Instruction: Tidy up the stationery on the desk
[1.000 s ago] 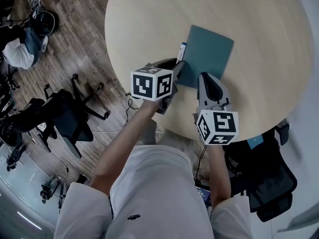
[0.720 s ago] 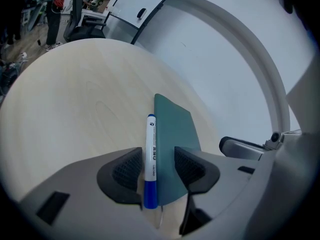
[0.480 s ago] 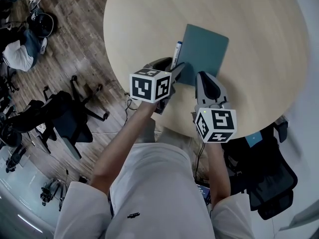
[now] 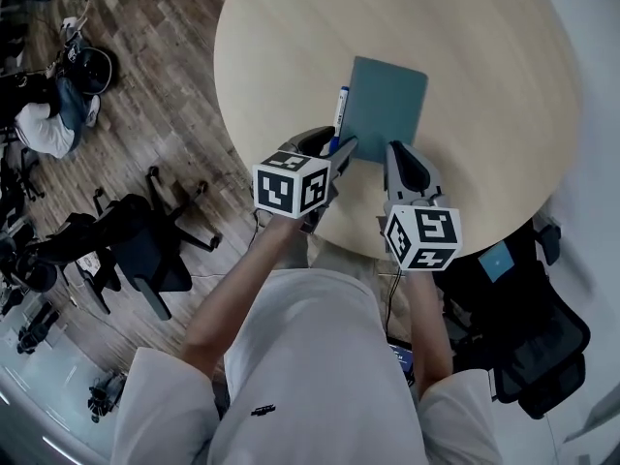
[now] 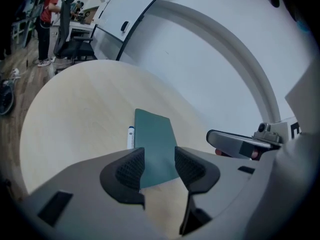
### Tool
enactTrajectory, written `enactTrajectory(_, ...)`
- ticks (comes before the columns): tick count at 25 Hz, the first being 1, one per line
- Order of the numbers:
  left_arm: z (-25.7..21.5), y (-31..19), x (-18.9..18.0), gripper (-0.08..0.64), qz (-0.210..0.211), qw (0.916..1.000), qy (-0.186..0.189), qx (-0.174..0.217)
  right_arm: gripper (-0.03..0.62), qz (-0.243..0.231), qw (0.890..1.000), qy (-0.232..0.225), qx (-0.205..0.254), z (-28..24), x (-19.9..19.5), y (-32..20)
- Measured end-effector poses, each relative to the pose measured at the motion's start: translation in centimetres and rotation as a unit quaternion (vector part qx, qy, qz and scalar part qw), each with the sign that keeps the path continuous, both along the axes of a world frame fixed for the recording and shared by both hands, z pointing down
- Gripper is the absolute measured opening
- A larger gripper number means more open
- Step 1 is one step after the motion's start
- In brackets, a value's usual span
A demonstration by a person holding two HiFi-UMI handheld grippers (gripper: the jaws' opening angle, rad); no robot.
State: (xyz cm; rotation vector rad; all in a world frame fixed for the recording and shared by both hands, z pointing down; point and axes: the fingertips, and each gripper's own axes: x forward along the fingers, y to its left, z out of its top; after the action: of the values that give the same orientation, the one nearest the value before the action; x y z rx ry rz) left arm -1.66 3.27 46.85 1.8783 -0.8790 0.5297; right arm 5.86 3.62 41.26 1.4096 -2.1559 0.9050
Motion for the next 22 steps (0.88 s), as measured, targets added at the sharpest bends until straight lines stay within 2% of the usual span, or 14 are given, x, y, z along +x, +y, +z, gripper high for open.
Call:
enactTrajectory(4, -3.9, 1.1, 0.0, 0.178, 0.013, 0.9990, 0.001, 0.043, 0.046, 0.014, 1.000, 0.001, 0.007, -2.0, 0.6, 1.0)
enactTrajectory(10, -9.6, 3.8, -0.2, 0.140, 0.031, 0.9963, 0.015, 0.078, 0.046, 0.019, 1.000, 0.000, 0.012, -5.0, 0.7, 3.2)
enactTrajectory(12, -11.5, 4.5, -0.3, 0.107, 0.031, 0.9946, 0.016, 0.097, 0.046, 0.020, 1.000, -0.006, 0.014, -6.3, 0.8, 4.1)
enactTrajectory(17, -16.2, 6.1, -1.2, 0.048, 0.070, 0.9837, -0.008, 0.165, 0.046, 0.028, 0.999, -0.009, 0.028, -9.2, 0.2, 5.7)
enactTrajectory(22, -18.8, 10.3, -1.8, 0.032, 0.093, 0.9759, -0.020, 0.197, 0.046, 0.031, 0.998, -0.019, 0.042, -11.2, -0.2, 9.3)
